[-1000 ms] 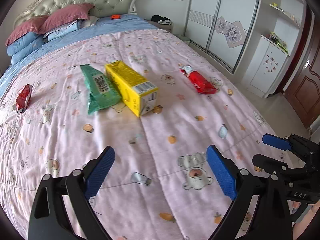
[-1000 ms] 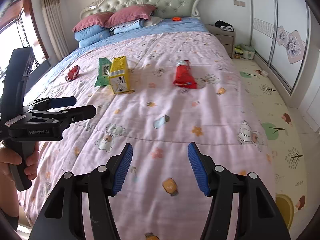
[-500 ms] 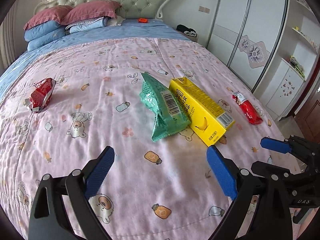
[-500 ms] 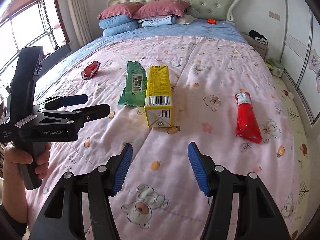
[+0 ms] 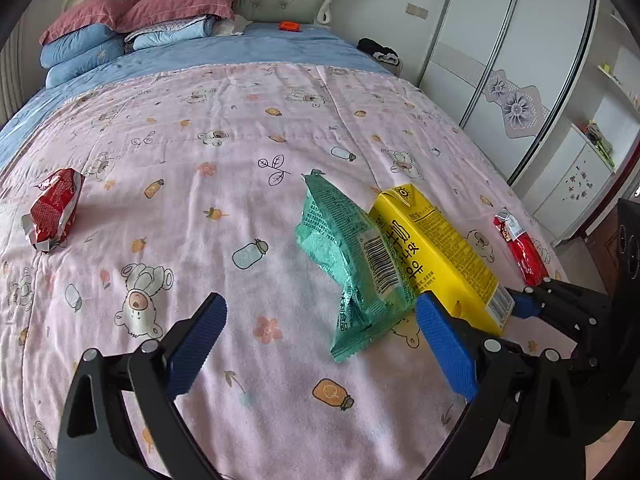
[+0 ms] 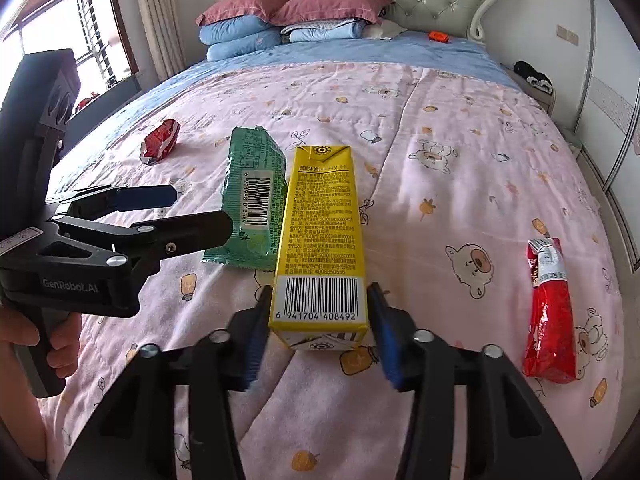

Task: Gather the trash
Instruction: 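Grasp the yellow juice carton with the right tool, then grasp the green snack bag with the left tool while the right tool holds the carton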

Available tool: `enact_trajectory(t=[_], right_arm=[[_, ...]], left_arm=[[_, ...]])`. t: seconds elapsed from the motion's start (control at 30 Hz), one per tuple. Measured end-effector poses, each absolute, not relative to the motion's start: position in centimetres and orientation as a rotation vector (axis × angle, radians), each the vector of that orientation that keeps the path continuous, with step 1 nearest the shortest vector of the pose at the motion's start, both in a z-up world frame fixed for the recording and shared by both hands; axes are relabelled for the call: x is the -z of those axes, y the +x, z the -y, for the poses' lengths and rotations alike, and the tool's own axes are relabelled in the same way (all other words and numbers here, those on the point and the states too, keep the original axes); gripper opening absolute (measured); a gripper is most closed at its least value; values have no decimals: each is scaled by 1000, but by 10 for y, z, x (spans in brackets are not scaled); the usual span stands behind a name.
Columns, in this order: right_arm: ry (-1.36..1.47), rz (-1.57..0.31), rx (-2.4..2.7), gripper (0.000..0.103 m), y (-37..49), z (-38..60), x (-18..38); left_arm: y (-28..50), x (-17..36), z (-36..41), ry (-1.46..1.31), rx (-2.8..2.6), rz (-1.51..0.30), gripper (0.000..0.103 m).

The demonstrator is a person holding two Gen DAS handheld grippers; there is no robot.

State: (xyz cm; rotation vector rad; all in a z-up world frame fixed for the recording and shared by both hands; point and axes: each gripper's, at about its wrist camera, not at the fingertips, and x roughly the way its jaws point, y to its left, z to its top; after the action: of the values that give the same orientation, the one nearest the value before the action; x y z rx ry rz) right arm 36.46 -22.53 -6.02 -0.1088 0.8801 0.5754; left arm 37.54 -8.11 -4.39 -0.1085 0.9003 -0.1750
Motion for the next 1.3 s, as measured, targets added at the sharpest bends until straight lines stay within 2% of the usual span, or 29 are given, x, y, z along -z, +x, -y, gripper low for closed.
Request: enact_trajectory(t=[0.5,0.53,0.63,0.67,0.77,0.93,1.3], right_arm=[[-8,-861,-564,40,370,261,56],[1,-862,-569,40,370,262,56],[20,-875,-577,40,373,263,61],[24,-881,-578,40,373,263,64],[13,-877,-573,40,372,261,67],[-6,-866,-583,40,363,257,63],[15,-862,-521,39,337,279,54]], left_arm=[[412,63,101,-145,128,-938,96],[414,65,103,-139,114,-934,92],[417,74,105,-146,107,-941,58],[414,76,106,-144,106,-924,57],[402,75,111,-107,121,-882,39],[379,68,133,-17,173,-833,33],[320,58,157,29,170,-819,32]])
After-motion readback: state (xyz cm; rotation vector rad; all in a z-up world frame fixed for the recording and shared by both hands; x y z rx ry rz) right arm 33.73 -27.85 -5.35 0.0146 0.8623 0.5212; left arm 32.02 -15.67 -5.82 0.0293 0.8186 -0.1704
